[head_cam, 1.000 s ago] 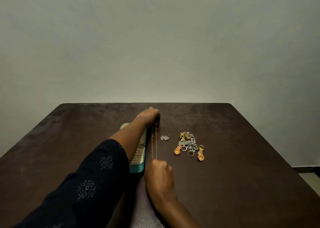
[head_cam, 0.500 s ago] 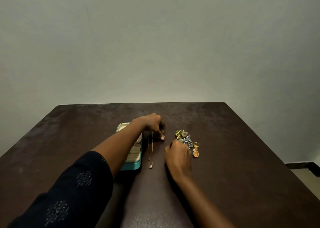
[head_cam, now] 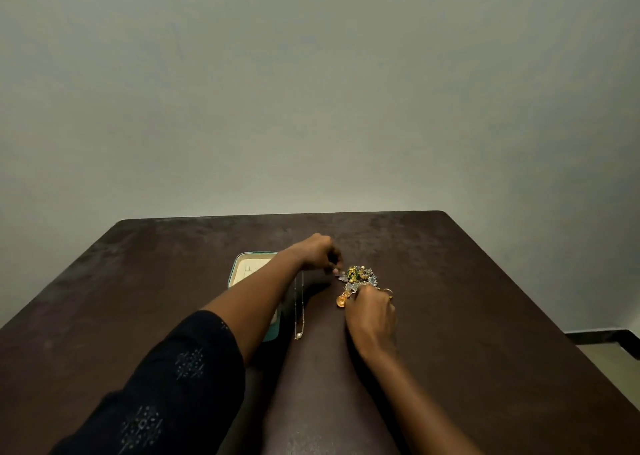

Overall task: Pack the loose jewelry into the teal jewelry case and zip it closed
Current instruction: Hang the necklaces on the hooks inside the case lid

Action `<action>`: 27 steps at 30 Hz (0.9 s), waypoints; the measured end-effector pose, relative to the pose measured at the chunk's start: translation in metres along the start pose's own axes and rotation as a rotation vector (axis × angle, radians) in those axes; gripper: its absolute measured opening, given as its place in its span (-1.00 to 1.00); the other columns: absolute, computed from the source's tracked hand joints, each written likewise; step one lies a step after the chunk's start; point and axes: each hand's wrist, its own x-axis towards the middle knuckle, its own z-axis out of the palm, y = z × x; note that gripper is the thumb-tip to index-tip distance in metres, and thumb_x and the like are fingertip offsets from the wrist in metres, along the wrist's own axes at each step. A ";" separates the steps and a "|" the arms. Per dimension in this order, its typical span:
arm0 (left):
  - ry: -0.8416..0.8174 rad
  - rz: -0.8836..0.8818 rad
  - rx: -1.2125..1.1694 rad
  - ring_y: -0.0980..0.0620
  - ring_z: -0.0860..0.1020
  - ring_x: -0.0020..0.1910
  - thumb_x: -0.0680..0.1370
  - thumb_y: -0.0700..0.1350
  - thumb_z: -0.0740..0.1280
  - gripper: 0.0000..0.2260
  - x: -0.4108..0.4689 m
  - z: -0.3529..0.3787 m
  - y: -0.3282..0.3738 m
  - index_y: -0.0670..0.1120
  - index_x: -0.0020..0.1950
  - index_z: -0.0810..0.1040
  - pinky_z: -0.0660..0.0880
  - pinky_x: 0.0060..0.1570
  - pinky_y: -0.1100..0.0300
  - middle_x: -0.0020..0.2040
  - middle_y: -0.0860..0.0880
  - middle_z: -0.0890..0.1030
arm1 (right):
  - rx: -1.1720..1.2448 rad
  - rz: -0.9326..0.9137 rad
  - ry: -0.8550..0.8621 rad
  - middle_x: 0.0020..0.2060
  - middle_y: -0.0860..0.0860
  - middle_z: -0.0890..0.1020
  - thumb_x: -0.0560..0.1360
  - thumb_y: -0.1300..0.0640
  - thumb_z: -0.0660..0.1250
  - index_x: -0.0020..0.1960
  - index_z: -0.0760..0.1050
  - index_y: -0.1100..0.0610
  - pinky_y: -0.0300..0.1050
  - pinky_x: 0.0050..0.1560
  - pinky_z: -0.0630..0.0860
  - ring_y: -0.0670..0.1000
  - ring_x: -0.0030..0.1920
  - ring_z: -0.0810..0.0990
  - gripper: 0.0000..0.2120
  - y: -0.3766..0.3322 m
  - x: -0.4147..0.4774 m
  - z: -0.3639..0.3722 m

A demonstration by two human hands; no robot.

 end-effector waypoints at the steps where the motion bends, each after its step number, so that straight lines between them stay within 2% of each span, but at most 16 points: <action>1: 0.029 -0.020 -0.029 0.07 0.60 -0.10 0.47 -0.27 0.40 -0.83 -0.006 -0.006 -0.005 -0.20 0.05 0.63 0.47 -0.01 0.27 0.01 -0.13 0.68 | 0.006 0.004 -0.003 0.00 0.21 0.62 0.52 0.16 0.19 0.02 0.55 0.24 -0.02 0.02 0.48 0.26 0.10 0.56 -0.78 -0.002 0.001 0.001; 5: 0.170 -0.120 -0.051 0.01 0.61 0.07 0.47 -0.29 0.40 -0.79 -0.041 -0.032 -0.038 -0.19 0.10 0.63 0.44 0.07 0.26 0.04 -0.11 0.67 | 0.051 -0.031 -0.011 -0.02 0.17 0.65 0.49 0.14 0.23 -0.01 0.59 0.20 -0.04 -0.03 0.51 0.22 0.05 0.59 -0.79 -0.021 0.000 0.005; 9: 0.278 -0.235 -0.038 0.02 0.61 0.07 0.47 -0.29 0.39 -0.78 -0.087 -0.039 -0.078 -0.16 0.10 0.64 0.43 0.06 0.28 0.05 -0.11 0.67 | 0.127 -0.073 -0.037 -0.04 0.15 0.66 0.48 0.09 0.30 -0.04 0.62 0.15 -0.06 -0.07 0.51 0.20 0.01 0.61 -0.83 -0.048 0.000 0.013; 14: 0.367 -0.362 -0.044 -0.02 0.59 0.08 0.50 -0.25 0.37 -0.80 -0.129 -0.028 -0.105 -0.19 0.12 0.62 0.47 0.09 0.21 0.10 -0.14 0.64 | 0.215 -0.102 -0.051 -0.09 0.12 0.68 0.47 0.08 0.35 -0.06 0.65 0.15 -0.13 -0.15 0.46 0.15 -0.04 0.62 -0.83 -0.074 0.008 0.029; 17: 0.421 -0.490 -0.103 -0.07 0.55 0.16 0.52 -0.20 0.34 -0.77 -0.138 -0.015 -0.115 -0.19 0.17 0.58 0.46 0.17 0.13 0.16 -0.16 0.60 | 0.255 -0.149 -0.063 -0.04 0.13 0.67 0.45 0.11 0.37 -0.05 0.66 0.13 -0.08 -0.03 0.53 0.11 -0.03 0.61 -0.85 -0.080 0.018 0.048; 20: 0.450 -0.551 -0.213 -0.08 0.52 0.19 0.54 -0.14 0.33 -0.72 -0.138 -0.003 -0.118 -0.17 0.24 0.53 0.48 0.21 0.04 0.22 -0.15 0.56 | 0.221 -0.198 -0.090 0.05 0.16 0.61 0.47 0.17 0.35 0.03 0.65 0.14 -0.09 0.07 0.45 0.12 0.07 0.54 -0.82 -0.082 0.031 0.061; 25: 0.484 -0.578 -0.303 -0.01 0.55 -0.01 0.56 -0.06 0.29 -0.77 -0.127 0.009 -0.114 -0.16 0.12 0.57 0.53 0.03 0.10 0.09 -0.13 0.61 | 0.181 -0.178 -0.124 0.15 0.13 0.49 0.49 0.16 0.34 0.04 0.65 0.08 -0.05 0.19 0.45 0.14 0.18 0.48 -0.83 -0.094 0.050 0.071; 27: 0.543 -0.601 -0.386 -0.01 0.55 0.00 0.54 -0.02 0.31 -0.76 -0.120 0.012 -0.113 -0.12 0.13 0.53 0.52 0.05 0.08 0.10 -0.11 0.59 | 0.128 -0.166 -0.132 0.18 0.13 0.44 0.51 0.14 0.33 0.05 0.64 0.10 0.00 0.23 0.45 0.17 0.20 0.47 -0.83 -0.099 0.057 0.076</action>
